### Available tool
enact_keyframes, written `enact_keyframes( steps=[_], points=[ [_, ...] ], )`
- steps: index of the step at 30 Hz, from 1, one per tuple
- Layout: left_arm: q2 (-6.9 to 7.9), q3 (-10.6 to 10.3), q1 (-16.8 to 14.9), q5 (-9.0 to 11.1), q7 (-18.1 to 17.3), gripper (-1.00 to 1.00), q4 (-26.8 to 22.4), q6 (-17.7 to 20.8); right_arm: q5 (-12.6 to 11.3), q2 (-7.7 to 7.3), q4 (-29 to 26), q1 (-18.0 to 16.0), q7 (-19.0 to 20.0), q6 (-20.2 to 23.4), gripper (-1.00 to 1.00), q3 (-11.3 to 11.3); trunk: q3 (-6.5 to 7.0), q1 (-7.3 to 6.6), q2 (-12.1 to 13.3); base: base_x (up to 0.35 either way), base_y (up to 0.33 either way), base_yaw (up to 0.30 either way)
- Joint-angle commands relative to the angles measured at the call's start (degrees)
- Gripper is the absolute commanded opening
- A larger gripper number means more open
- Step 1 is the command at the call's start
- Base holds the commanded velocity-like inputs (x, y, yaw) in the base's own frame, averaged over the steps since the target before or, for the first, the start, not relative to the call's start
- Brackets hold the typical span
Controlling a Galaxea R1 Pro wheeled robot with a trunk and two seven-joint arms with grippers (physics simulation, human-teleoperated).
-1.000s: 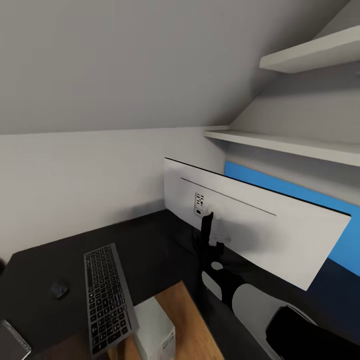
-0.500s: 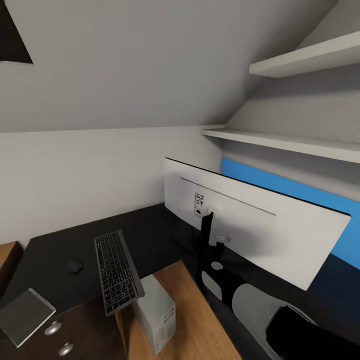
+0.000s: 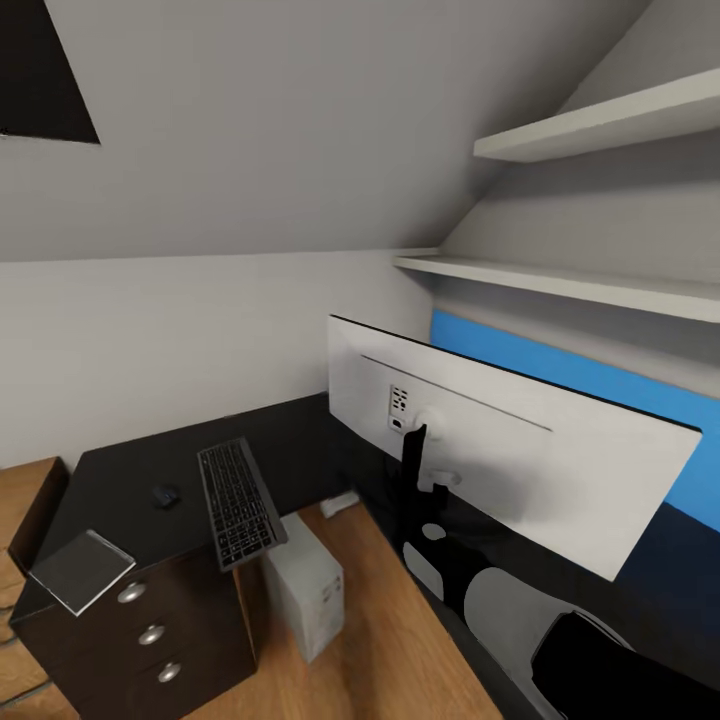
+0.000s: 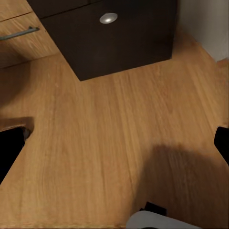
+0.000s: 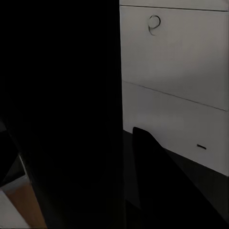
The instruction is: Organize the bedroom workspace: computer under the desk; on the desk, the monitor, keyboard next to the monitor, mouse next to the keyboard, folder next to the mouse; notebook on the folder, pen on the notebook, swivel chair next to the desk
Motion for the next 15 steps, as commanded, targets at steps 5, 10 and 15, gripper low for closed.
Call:
enact_keyframes(
  steps=[5, 10, 15],
  points=[
    [0.0, -0.5, 0.03, 0.41, 0.25, 1.0, -0.12, -0.05, 0.11, 0.0, -0.08, -0.09, -0.31, -0.26, -1.0, 0.83, -0.05, -0.03, -0.05, -0.326, -0.089, 0.0],
    [0.0, -0.5, 0.03, 0.41, 0.25, 1.0, -0.12, -0.05, 0.09, 0.0, 0.0, -0.09, -0.31, -0.26, -1.0, 0.83, -0.05, -0.03, -0.05, -0.327, -0.089, 0.0],
    [0.0, -0.5, 0.03, 0.41, 0.25, 1.0, -0.12, -0.05, 0.07, 0.0, 0.01, -0.09, -0.31, -0.26, -1.0, 0.78, -0.05, -0.03, -0.05, -0.327, -0.091, 0.0]
  ],
)
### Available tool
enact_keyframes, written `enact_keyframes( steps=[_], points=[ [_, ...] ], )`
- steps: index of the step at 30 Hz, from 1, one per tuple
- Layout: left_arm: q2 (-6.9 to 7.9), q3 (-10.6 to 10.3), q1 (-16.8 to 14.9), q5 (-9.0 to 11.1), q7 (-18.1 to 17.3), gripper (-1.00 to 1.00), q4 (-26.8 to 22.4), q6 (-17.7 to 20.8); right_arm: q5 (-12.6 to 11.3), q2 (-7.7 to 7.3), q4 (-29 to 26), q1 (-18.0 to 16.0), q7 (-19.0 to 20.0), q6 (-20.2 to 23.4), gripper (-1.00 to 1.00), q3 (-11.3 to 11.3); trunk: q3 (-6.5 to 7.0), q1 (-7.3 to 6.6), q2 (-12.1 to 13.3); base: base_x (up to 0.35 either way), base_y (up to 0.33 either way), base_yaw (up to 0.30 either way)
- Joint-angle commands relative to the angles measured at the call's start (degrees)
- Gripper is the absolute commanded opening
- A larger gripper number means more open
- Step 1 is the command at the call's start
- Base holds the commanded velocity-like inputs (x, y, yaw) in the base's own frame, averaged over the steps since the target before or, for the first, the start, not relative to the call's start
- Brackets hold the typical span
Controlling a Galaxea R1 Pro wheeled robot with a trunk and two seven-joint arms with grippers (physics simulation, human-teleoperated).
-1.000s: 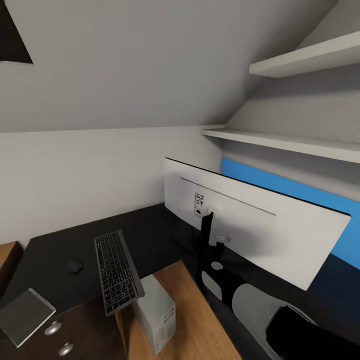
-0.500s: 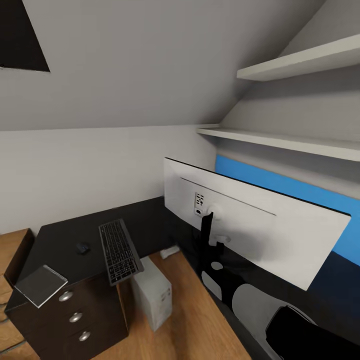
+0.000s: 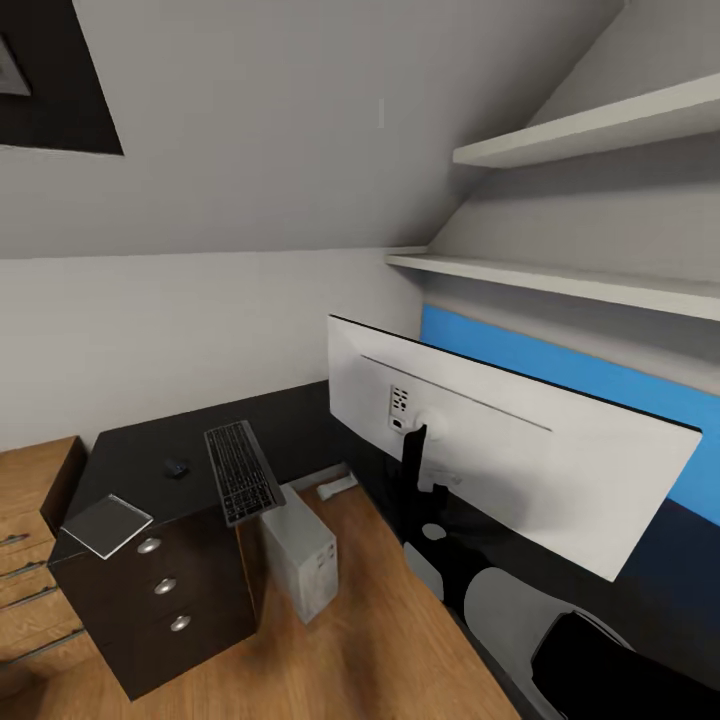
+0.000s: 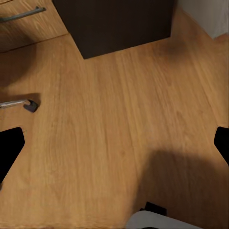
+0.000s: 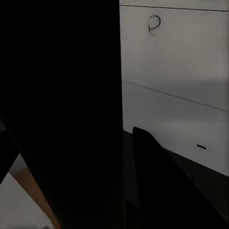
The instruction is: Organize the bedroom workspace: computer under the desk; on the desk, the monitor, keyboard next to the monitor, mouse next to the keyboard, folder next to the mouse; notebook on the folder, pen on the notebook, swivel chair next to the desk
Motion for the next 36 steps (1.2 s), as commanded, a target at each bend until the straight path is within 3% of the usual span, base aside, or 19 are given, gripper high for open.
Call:
enact_keyframes(
  steps=[1, 17, 36],
  points=[
    [0.0, -0.5, 0.03, 0.41, 0.26, 1.0, -0.12, -0.06, 0.09, 0.0, -0.08, -0.09, -0.31, -0.27, -1.0, 0.88, -0.04, -0.03, -0.05, -0.327, -0.106, 0.0],
    [0.0, -0.47, 0.03, 0.41, 0.26, 1.0, -0.12, -0.15, 0.06, 0.0, -0.16, -0.09, -0.37, -0.27, -1.0, 0.86, -0.04, -0.03, -0.05, -0.176, -0.221, 0.0],
    [0.0, -0.42, 0.03, 0.41, 0.26, 1.0, -0.12, -0.15, 0.04, 0.0, -0.16, -0.09, -0.38, -0.27, -1.0, 0.86, -0.04, -0.03, -0.05, -0.278, -0.191, 0.0]
  ],
)
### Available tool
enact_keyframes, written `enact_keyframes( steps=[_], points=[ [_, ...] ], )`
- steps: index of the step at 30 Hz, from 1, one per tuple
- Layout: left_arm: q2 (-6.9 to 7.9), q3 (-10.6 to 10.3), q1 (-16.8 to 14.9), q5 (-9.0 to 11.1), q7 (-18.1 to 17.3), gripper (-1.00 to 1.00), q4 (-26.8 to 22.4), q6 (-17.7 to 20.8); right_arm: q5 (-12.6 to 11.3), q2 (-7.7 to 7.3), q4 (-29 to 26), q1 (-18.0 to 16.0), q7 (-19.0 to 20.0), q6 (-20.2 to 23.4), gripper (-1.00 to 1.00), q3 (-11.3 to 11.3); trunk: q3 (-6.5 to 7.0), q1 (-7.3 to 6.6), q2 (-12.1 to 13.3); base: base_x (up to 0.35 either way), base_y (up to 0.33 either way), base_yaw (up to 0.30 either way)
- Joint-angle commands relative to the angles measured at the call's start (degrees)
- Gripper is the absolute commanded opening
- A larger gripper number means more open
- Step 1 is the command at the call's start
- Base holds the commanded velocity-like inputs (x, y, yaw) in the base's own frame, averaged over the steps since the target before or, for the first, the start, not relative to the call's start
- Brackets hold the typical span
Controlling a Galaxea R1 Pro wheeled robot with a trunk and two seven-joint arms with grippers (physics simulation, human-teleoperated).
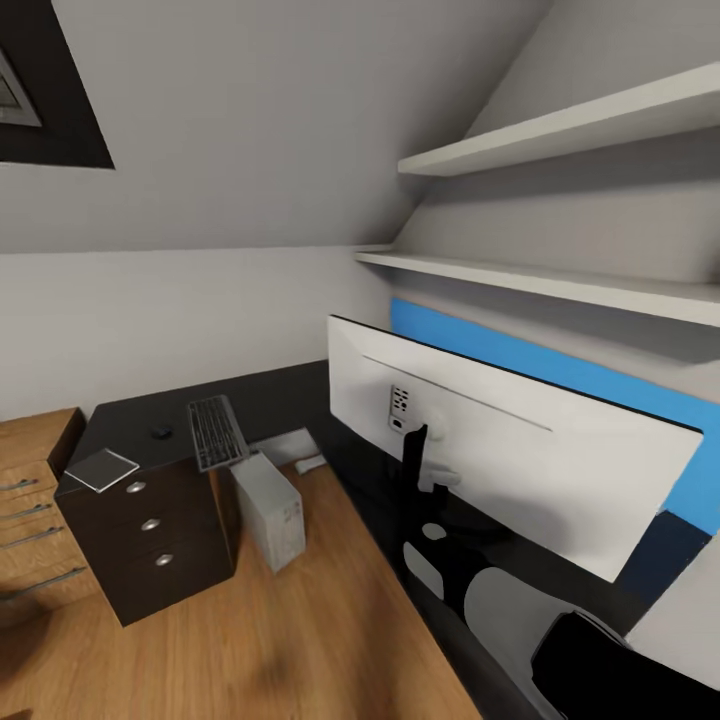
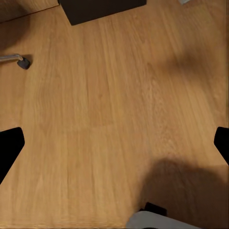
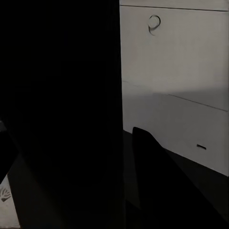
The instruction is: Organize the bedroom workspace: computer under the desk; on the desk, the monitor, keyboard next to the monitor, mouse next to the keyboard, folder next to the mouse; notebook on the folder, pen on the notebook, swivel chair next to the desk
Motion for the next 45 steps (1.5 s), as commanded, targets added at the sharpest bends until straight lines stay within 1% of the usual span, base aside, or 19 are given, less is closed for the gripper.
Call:
enact_keyframes(
  steps=[1, 35, 41, 45],
  points=[
    [0.0, -0.5, 0.03, 0.41, 0.26, 1.0, -0.11, -0.07, 0.17, 0.0, -0.1, -0.08, -0.29, -0.27, -1.0, 0.92, -0.04, -0.03, -0.05, -0.285, -0.196, 0.0],
    [0.08, -0.54, 0.03, 0.5, 0.26, 1.0, -0.11, -0.01, 0.26, 0.0, 0.06, -0.08, -0.23, -0.27, -1.0, 1.01, -0.04, -0.03, -0.05, -0.284, -0.196, 0.0],
    [0.08, -0.4, 0.03, 0.58, 0.26, 1.0, -0.11, -0.07, 0.26, 0.0, 0.0, -0.08, -0.23, -0.27, -1.0, 1.01, -0.04, -0.03, -0.05, -0.069, -0.048, 0.0],
    [0.09, -0.41, 0.03, 0.52, 0.26, 1.0, -0.11, -0.07, 0.26, 0.0, -0.01, -0.08, -0.23, -0.27, -1.0, 1.01, -0.04, -0.03, -0.05, -0.112, 0.108, 0.0]
  ],
)
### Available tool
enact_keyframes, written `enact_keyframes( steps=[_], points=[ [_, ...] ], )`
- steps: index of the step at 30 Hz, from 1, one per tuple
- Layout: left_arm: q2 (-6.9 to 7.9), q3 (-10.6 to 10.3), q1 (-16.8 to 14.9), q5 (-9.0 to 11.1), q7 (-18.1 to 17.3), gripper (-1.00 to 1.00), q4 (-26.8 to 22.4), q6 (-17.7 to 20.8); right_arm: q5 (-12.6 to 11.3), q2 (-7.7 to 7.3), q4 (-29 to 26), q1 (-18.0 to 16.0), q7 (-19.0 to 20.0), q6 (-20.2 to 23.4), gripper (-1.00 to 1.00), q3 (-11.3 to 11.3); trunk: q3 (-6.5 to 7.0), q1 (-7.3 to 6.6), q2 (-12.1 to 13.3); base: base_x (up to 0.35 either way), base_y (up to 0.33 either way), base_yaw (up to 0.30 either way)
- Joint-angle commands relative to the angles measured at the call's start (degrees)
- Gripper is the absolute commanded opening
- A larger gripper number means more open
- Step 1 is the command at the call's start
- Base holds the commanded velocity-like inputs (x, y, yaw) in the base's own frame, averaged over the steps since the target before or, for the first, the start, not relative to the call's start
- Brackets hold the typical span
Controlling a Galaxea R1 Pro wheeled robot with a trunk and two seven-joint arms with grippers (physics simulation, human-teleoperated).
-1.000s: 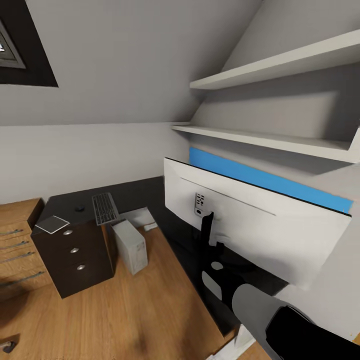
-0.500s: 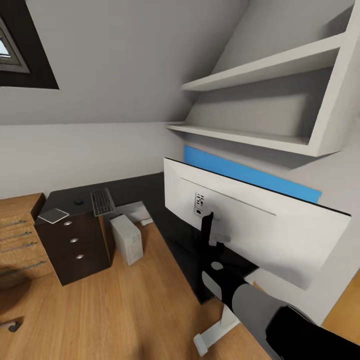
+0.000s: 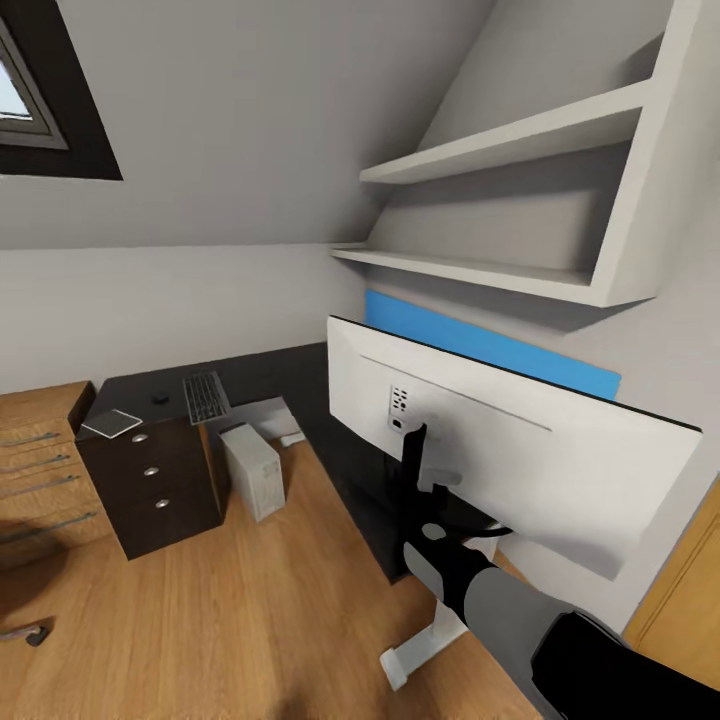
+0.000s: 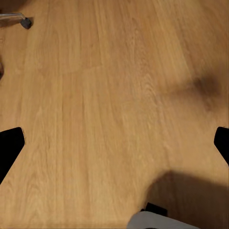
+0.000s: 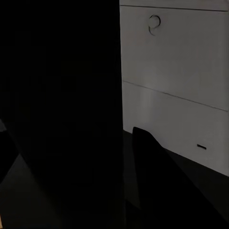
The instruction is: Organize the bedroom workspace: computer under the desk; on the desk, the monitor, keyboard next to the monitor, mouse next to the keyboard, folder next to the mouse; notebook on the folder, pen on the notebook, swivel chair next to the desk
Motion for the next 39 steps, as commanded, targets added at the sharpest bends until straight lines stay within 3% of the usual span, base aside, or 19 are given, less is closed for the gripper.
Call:
enact_keyframes(
  steps=[1, 13, 39],
  points=[
    [0.0, -0.5, 0.03, 0.4, 0.24, 1.0, -0.12, -0.03, 0.09, 0.02, -0.05, -0.1, -0.31, -0.28, -1.0, 0.8, -0.05, -0.01, -0.05, -0.186, 0.189, 0.0],
    [0.0, -0.38, 0.03, 0.46, 0.31, 1.0, -0.12, -0.03, 0.09, 0.02, -0.05, -0.1, -0.29, -0.28, -1.0, 0.8, -0.05, -0.01, -0.05, -0.039, 0.043, 0.0],
    [0.0, -0.25, 0.03, 0.55, 0.5, 1.0, -0.12, 0.06, 0.09, 0.02, -0.05, -0.1, -0.25, -0.28, -1.0, 0.8, -0.05, -0.01, -0.05, 0.066, 0.058, 0.0]
  ],
)
